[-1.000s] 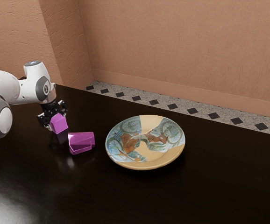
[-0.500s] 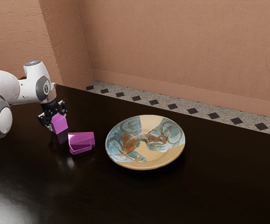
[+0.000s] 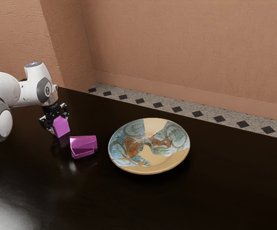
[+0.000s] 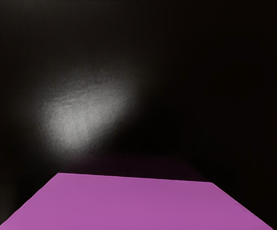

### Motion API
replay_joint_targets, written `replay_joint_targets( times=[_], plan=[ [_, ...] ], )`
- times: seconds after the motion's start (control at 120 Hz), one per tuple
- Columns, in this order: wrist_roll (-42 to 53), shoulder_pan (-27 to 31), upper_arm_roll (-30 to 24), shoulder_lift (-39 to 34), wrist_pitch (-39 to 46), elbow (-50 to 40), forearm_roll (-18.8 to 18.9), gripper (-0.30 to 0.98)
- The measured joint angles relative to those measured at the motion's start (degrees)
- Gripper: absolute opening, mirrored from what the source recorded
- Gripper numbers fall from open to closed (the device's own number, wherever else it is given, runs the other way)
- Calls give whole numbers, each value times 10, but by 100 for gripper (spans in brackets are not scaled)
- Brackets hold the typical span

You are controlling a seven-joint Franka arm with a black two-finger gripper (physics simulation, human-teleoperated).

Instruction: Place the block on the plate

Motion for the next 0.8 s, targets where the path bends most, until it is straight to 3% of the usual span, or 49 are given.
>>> replay_joint_targets(
  times=[0.8],
  plan=[
    [0, -8, -2, -44, -29, 9, 6, 43]
  ],
)
